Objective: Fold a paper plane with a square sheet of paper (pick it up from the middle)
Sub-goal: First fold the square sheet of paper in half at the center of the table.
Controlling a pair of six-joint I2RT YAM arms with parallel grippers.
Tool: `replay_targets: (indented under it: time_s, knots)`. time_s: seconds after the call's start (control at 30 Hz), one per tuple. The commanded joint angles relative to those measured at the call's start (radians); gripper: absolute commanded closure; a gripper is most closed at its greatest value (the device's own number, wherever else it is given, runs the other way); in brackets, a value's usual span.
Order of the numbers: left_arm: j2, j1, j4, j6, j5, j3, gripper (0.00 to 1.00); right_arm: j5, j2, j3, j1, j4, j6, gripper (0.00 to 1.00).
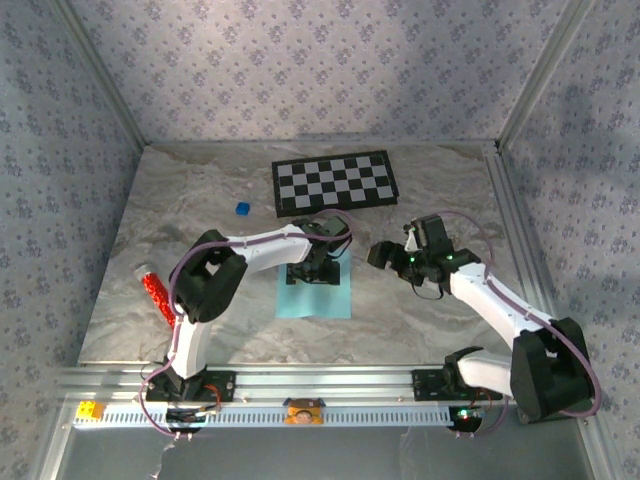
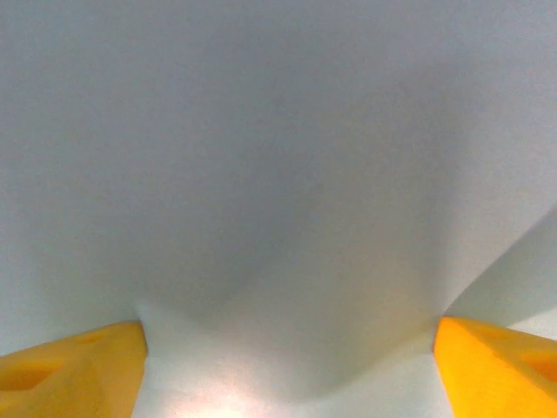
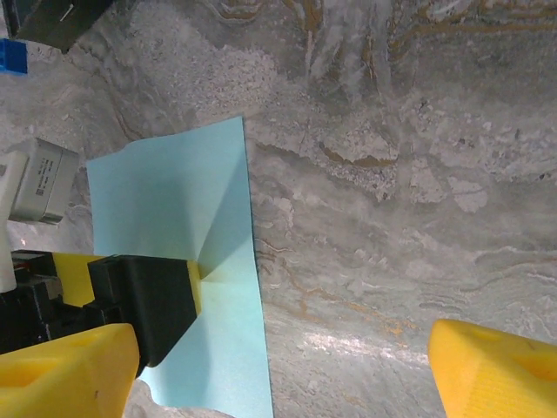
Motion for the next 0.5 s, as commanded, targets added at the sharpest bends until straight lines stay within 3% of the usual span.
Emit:
replay_targets:
  time_s: [0.0, 0.47]
  knots:
    - [0.021, -0.011, 0.009, 0.003, 0.022, -0.034, 0.25, 0.075, -0.037, 0.014, 0.016, -0.032, 0.01, 0.17]
    - [-0.104, -0.014, 0.086, 0.012, -0.036, -0.07, 0.55, 0.3, -0.242, -0.04, 0.073, 0.01, -0.051, 0.14]
